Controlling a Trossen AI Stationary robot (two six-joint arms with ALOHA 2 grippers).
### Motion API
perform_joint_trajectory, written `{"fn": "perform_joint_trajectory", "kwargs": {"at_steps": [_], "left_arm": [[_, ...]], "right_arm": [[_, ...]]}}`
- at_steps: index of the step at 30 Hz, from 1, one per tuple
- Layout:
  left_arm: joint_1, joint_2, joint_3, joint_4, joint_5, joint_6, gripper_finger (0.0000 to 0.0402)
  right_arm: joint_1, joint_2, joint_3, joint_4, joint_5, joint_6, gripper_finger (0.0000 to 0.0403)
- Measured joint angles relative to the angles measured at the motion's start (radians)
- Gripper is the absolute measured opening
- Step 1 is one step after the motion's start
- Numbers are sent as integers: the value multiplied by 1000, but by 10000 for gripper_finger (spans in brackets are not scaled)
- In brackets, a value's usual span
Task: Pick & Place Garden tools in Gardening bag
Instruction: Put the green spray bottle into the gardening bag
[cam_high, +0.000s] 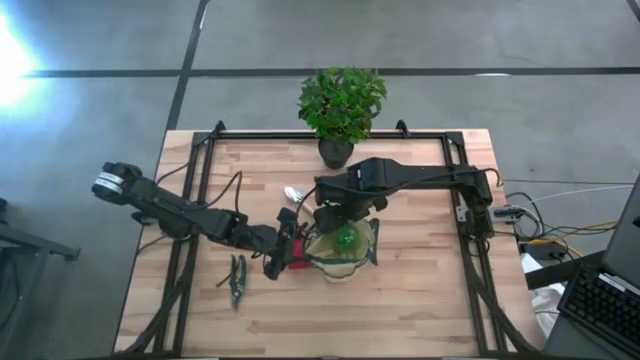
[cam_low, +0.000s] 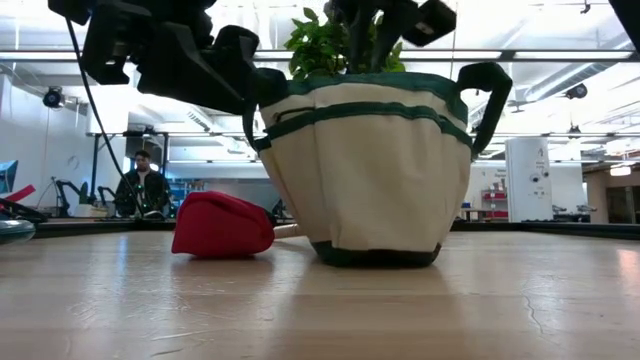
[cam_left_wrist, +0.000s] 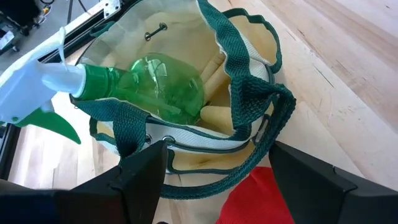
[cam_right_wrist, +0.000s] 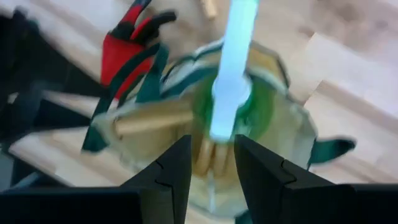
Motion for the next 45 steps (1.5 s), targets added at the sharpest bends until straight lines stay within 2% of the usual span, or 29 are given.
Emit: {"fn": "perform_joint_trajectory", "kwargs": {"at_steps": [5,10,14,24,32,39,45], "left_arm": [[0,0,0,-6,0,0,284],[0,0,0,-5,0,-2,284],[0,0,0,-3,0,-2,284],[0,0,0,-3,0,-5,284],[0,0,0,2,0,-5,284],[0,0,0,14,0,-6,284],[0,0,0,20,0,-7,284]], "right_arm": [[39,-31,0,-2,-1,24,101],[72,-58,0,-5,99,40,87],[108,-58,-6,-6,136,26,70],[176,-53,-158,4,279,-8,11],[172,-53,-308,86,284,-11,8],[172,-53,-395,271,279,-25,8],[172,-56,-466,412,210,-34,8]]}}
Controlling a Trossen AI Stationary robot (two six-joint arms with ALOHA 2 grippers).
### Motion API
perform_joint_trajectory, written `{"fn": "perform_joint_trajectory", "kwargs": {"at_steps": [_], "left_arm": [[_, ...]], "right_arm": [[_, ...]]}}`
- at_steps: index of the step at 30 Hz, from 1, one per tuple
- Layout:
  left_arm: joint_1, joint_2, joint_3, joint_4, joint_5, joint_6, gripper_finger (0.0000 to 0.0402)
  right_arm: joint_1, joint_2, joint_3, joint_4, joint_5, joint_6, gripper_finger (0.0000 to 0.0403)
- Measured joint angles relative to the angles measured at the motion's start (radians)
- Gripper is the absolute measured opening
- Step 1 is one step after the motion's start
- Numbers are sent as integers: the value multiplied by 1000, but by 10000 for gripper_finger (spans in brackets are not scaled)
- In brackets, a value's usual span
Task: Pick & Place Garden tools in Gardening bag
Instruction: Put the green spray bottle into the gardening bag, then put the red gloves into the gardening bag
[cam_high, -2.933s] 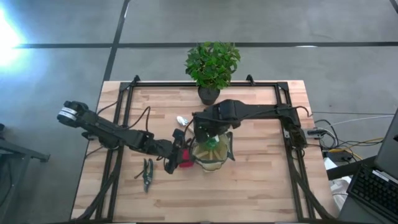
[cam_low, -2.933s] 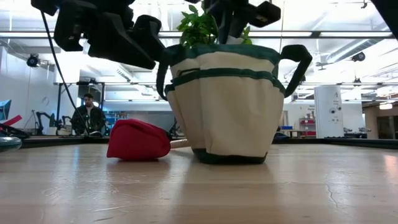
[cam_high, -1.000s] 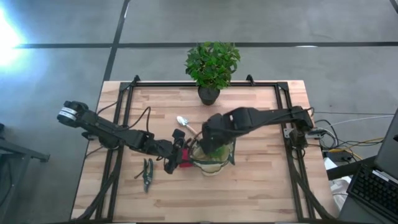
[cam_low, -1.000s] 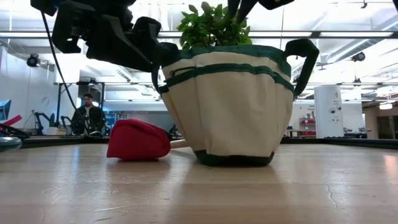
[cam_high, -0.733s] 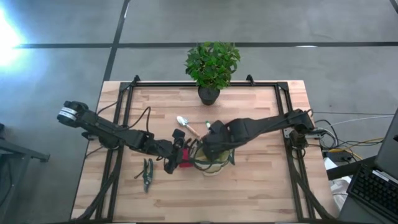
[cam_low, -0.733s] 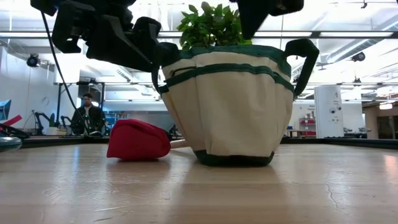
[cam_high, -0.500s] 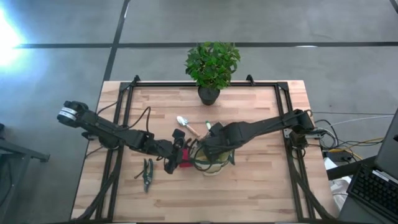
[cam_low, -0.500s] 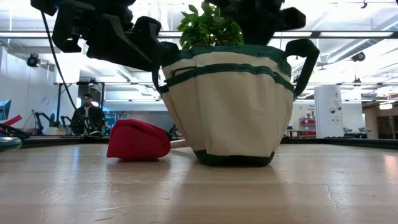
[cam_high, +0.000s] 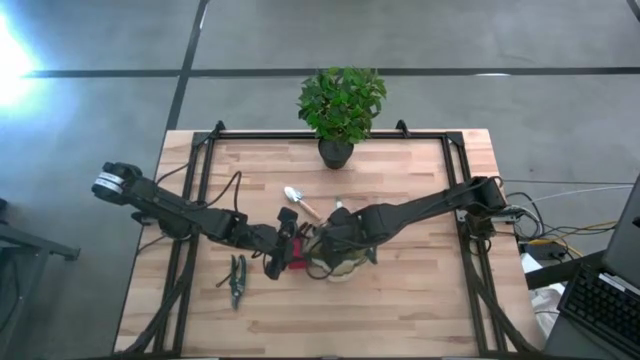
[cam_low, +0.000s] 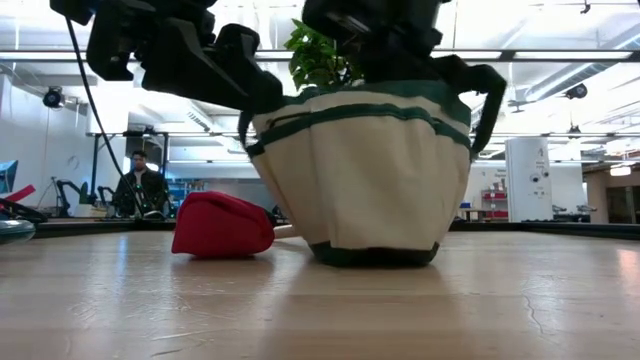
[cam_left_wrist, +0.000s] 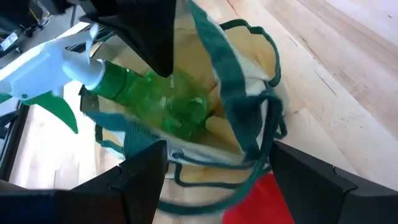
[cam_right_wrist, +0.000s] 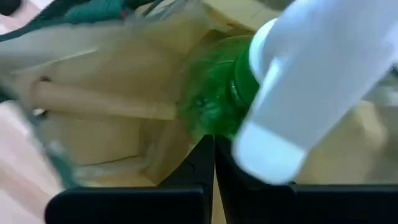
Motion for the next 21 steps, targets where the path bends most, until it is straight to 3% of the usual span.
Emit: {"fn": "perform_joint_trajectory", "kwargs": {"at_steps": [8,18,21], "left_arm": [[0,0,0,6,0,0,284],[0,0,-4,4,0,0,284],[0,0,-11,2,0,-2,284]], "right_arm": [[12,-10,55,80,11,-71,8],[83,-61,300,-101,85,-117,8],[128,-61,381,-186,149,-136,8]]}}
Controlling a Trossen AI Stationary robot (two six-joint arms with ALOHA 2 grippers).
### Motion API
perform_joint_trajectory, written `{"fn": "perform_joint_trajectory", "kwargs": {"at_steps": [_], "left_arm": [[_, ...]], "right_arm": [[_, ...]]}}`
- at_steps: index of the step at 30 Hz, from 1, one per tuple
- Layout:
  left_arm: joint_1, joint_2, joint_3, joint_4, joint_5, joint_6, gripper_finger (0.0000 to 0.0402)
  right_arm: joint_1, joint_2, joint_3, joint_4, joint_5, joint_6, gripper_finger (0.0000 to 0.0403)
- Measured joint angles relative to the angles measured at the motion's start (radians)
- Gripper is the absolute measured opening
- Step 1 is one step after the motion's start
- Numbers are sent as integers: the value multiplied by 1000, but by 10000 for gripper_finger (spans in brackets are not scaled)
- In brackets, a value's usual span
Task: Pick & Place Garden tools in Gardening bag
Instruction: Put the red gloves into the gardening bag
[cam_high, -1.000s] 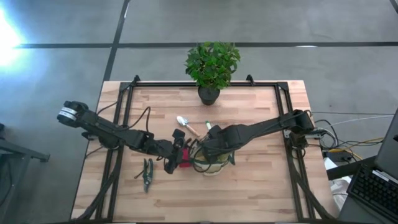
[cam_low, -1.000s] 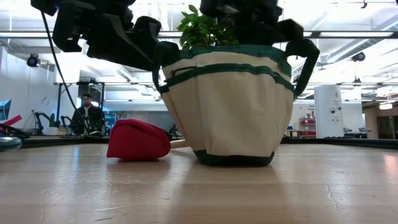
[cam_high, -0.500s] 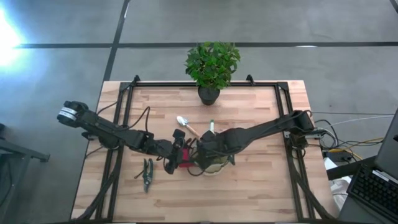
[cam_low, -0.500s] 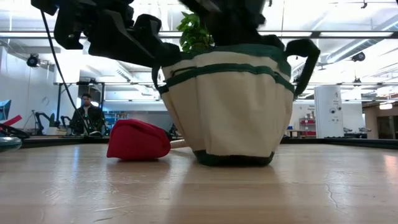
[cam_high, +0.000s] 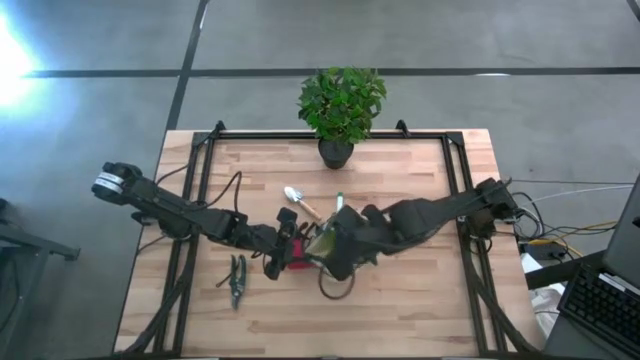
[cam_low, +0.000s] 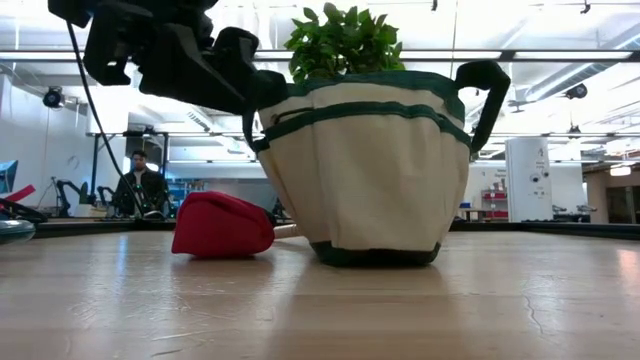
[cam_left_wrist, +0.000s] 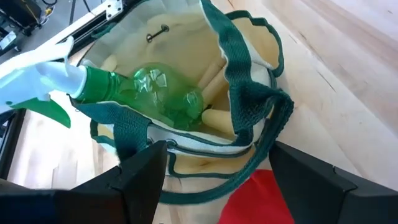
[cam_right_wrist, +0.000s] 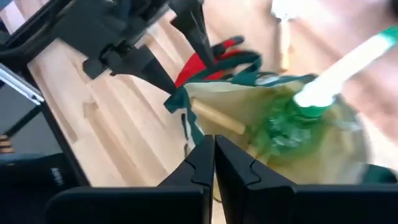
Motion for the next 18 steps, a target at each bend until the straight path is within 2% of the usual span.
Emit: {"fn": "perform_joint_trajectory", "kwargs": {"at_steps": [8,13,18], "left_arm": [[0,-34,5,-148,-45,-61,284],[0,-84,5,-192,-72,-106,284],[0,-128,5,-197,-72,-132,284]], "right_arm": [[161,-2,111,-245,249,78,8],[233,-2,105,-359,303,187,8],[265,-7,76,-357,306,204,8]]}}
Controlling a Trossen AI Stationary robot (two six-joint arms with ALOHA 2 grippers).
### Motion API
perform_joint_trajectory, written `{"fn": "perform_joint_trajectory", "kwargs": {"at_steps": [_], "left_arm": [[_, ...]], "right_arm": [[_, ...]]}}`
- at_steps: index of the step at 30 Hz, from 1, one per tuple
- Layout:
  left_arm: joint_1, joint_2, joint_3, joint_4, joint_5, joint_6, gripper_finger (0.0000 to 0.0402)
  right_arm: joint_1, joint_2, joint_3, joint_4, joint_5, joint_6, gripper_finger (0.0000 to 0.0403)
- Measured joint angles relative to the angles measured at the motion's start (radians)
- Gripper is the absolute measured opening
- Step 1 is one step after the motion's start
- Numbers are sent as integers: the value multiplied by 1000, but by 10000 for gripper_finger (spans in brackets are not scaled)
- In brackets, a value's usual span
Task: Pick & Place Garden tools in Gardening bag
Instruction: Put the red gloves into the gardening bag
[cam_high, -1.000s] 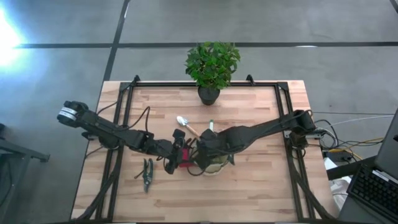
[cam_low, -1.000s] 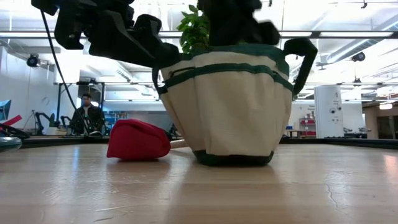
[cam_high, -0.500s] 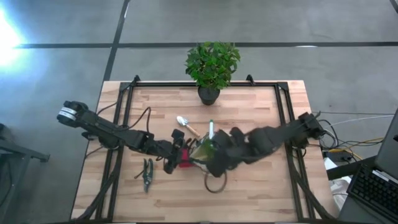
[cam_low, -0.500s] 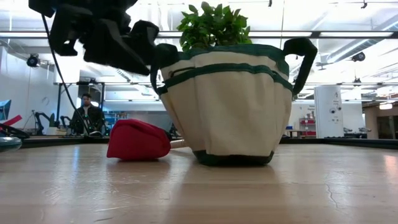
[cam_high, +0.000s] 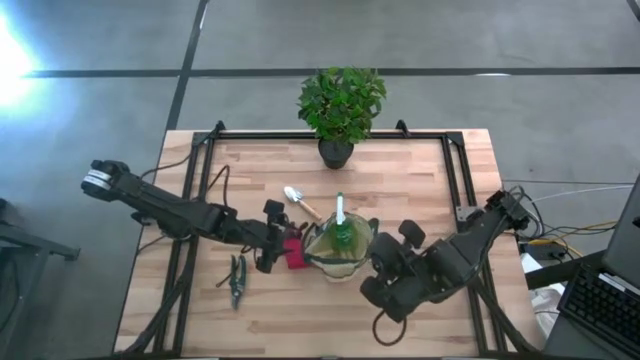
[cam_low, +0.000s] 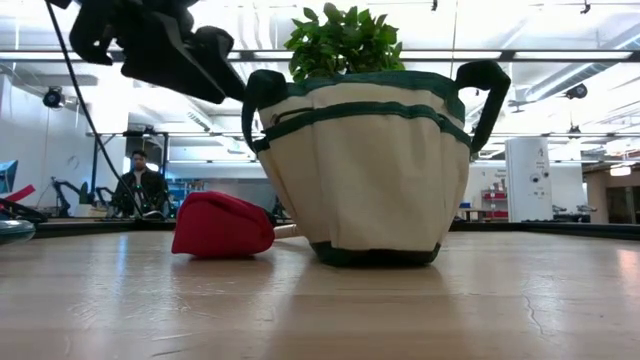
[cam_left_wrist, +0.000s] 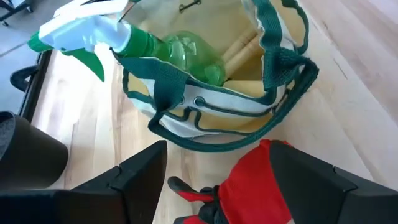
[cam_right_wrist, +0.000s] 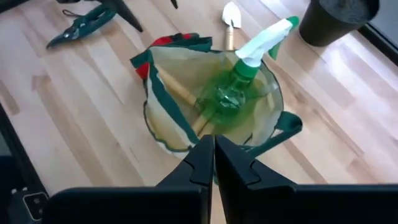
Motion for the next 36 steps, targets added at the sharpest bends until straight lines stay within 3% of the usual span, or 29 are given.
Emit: {"fn": "perform_joint_trajectory", "kwargs": {"at_steps": [5,15,19,23,28,36], "left_arm": [[0,-15,-7,-28,1,-15,284],[0,-118,-8,-336,-12,-140,284],[0,-173,-8,-468,57,-177,284],[-1,-197,-8,-601,142,-106,284],[-2,-186,-8,-706,167,44,284],[-2,-161,-9,-671,162,111,284]], "right_arm": [[0,-15,-25,-1,-5,18,8],[9,-59,-136,0,-40,37,8],[18,-97,-236,22,-92,108,8],[36,-154,-358,111,-139,148,8],[53,-253,-513,262,-146,151,8],[61,-402,-752,410,-108,153,8]]}}
